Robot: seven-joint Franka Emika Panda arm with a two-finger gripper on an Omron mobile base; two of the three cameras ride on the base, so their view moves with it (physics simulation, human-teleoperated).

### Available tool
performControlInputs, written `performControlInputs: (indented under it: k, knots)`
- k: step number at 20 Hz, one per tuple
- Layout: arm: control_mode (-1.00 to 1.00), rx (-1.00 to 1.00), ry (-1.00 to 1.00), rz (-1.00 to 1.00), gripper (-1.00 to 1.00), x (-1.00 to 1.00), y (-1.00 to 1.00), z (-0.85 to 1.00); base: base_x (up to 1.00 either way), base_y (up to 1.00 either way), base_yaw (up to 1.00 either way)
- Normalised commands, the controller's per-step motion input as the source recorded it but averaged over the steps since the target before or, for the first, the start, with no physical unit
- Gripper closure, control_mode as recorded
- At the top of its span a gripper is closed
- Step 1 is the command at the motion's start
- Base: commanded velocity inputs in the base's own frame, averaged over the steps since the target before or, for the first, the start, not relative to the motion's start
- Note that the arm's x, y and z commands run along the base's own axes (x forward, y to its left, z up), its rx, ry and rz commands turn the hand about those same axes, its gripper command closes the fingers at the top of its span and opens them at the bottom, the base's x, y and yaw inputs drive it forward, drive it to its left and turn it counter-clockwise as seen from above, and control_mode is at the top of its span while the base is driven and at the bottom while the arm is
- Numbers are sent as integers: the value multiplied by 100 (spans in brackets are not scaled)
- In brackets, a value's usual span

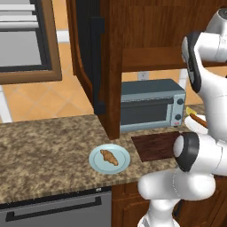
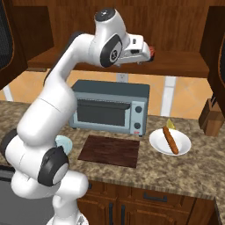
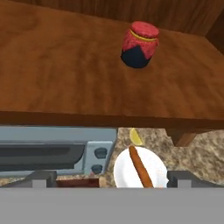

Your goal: From the different types of pastries on the counter, select a croissant and place it on the cutting board. Then retrieve a jar of jam from the cabinet and place it alongside the croissant on the cutting board.

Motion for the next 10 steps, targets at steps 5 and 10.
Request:
performControlInputs:
  k: [5,10]
  knots:
    - [-100,19,0,0,-100,86,-83,48,0,0,0]
    - [-100,2,4,0,-100,56,-10,9,0,0,0]
